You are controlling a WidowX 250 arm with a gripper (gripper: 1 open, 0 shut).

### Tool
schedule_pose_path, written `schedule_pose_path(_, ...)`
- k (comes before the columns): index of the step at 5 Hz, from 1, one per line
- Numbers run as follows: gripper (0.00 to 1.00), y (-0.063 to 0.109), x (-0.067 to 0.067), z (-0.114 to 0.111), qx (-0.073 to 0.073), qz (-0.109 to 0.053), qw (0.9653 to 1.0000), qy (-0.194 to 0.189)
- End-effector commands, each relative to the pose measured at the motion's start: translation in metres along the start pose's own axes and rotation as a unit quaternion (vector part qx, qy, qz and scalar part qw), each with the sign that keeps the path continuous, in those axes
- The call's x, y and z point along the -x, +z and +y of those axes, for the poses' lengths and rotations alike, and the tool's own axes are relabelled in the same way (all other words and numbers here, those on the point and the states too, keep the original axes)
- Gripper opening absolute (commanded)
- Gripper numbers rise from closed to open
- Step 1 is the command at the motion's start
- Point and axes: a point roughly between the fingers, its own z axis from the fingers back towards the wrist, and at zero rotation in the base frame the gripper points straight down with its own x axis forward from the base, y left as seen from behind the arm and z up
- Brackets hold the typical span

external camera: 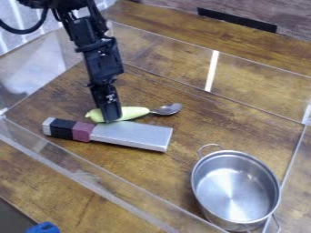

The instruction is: Move the toy knife to the left side of the table

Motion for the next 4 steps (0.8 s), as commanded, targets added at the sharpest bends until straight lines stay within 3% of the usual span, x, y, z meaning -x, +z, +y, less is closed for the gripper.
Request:
schedule_pose_path(1, 0.00, 0.024, 0.001, 0.002, -0.030, -0.030, 0.9990, 0.016)
schedule_pose_path(2, 0.00, 0.021, 0.002, 0.001, -0.030, -0.036, 0.9984, 0.030)
schedule_pose_path(4, 0.00, 0.023, 0.015, 0.007, -0.035, -0.059, 0.9922, 0.104)
